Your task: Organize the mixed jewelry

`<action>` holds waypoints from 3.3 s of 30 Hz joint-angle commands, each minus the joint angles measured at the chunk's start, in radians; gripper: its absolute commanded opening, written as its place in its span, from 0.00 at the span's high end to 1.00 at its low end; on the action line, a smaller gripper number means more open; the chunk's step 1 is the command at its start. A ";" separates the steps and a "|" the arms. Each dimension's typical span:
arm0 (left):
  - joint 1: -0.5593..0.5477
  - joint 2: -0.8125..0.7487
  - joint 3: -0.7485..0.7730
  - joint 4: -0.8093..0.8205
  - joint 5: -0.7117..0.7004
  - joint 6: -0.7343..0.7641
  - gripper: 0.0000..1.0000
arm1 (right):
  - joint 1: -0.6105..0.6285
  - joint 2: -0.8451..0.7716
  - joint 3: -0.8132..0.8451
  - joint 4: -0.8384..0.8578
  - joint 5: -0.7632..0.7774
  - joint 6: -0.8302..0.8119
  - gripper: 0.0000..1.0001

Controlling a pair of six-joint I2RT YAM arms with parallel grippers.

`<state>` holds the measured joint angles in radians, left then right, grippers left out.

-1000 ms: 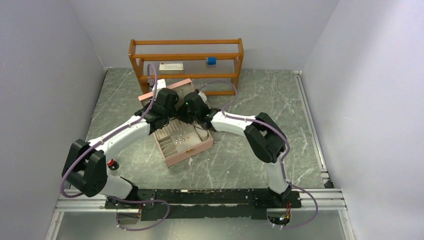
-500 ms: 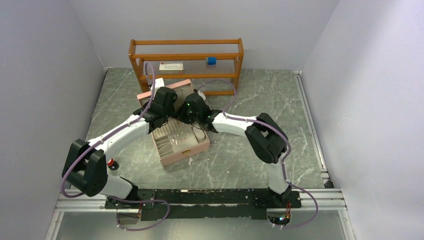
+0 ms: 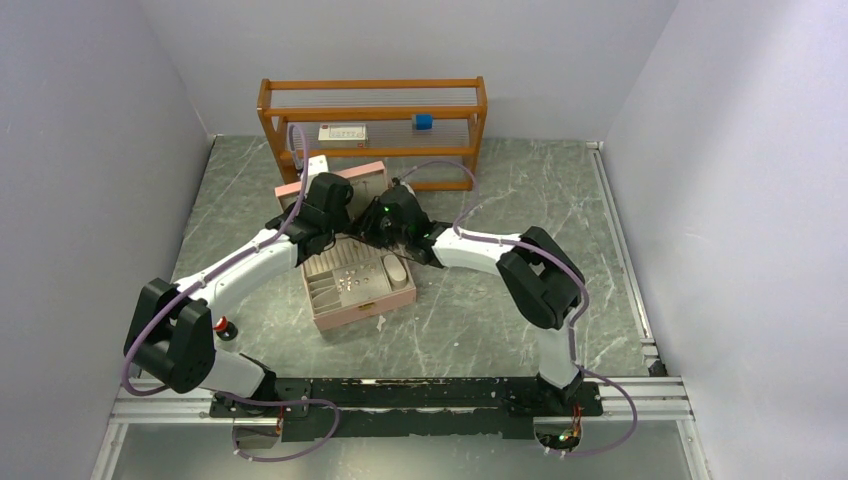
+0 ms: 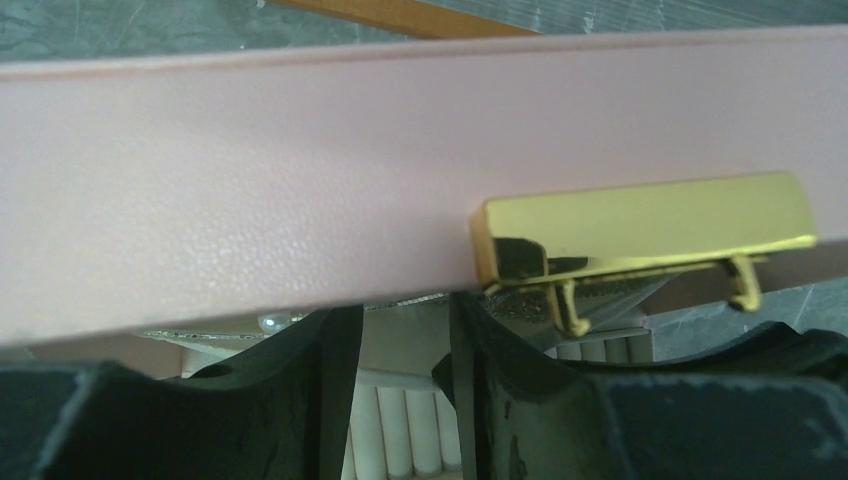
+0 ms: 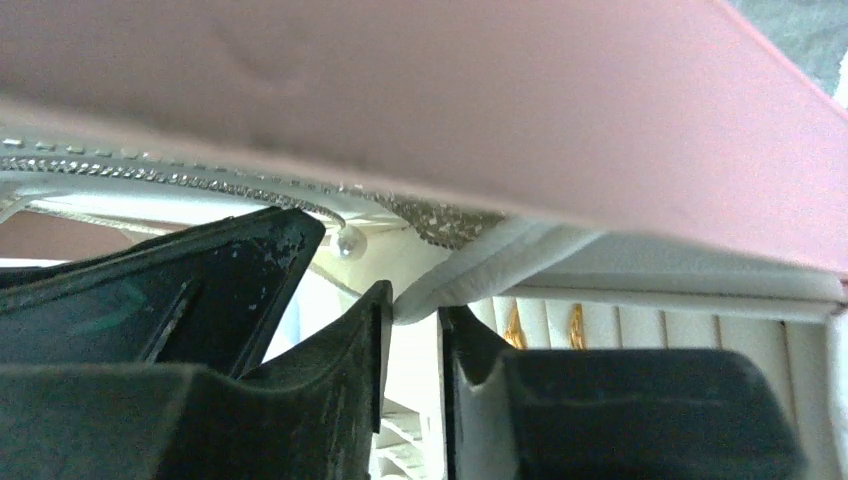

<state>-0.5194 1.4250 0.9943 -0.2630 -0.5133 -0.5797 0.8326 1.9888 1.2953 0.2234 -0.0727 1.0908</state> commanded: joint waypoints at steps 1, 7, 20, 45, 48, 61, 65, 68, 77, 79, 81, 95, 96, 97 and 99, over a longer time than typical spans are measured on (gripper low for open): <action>0.016 0.006 0.044 0.044 0.010 -0.003 0.58 | -0.003 -0.080 -0.057 0.045 -0.059 0.037 0.72; 0.016 0.009 0.052 0.042 0.023 -0.002 0.58 | -0.007 -0.156 -0.144 0.087 -0.024 0.058 0.74; 0.017 -0.037 0.048 0.019 0.137 -0.002 0.56 | -0.019 -0.334 -0.255 0.031 0.129 0.005 0.75; 0.064 -0.339 0.218 -0.246 0.085 0.131 0.22 | -0.120 -0.240 0.292 -0.404 0.220 -0.482 0.34; 0.126 -0.291 0.253 -0.265 0.154 0.127 0.22 | -0.125 -0.141 0.432 -0.522 0.239 -0.477 0.34; 0.281 -0.268 0.223 -0.265 0.326 0.125 0.24 | -0.124 -0.118 0.394 -0.602 0.123 -0.495 0.59; 0.282 -0.310 0.200 -0.260 0.395 0.151 0.26 | -0.125 -0.184 0.268 -0.589 0.046 -0.489 0.63; 0.282 -0.331 0.195 -0.306 0.427 0.162 0.27 | -0.123 -0.235 0.184 -0.575 0.007 -0.472 0.65; 0.282 -0.404 0.167 -0.431 0.478 0.166 0.27 | -0.091 -0.399 -0.023 -0.568 -0.021 -0.440 0.67; 0.282 -0.420 0.143 -0.442 0.496 0.156 0.27 | -0.089 -0.442 -0.073 -0.567 -0.026 -0.429 0.67; 0.282 -0.431 0.118 -0.455 0.504 0.139 0.27 | -0.087 -0.488 -0.125 -0.563 -0.033 -0.419 0.67; 0.282 -0.463 -0.074 -0.523 0.634 0.023 0.27 | -0.054 -0.577 -0.304 -0.526 -0.101 -0.409 0.62; 0.282 -0.462 -0.080 -0.545 0.629 0.016 0.27 | -0.052 -0.574 -0.296 -0.524 -0.107 -0.418 0.60; 0.282 -0.460 -0.089 -0.565 0.624 0.004 0.26 | -0.052 -0.571 -0.290 -0.522 -0.114 -0.429 0.58; 0.282 -0.459 -0.115 -0.596 0.622 -0.010 0.29 | -0.050 -0.558 -0.277 -0.520 -0.123 -0.437 0.56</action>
<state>-0.2436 0.9825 0.9142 -0.7803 0.0792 -0.5495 0.7750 1.4181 0.9840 -0.3161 -0.1551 0.6895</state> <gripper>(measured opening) 0.729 0.425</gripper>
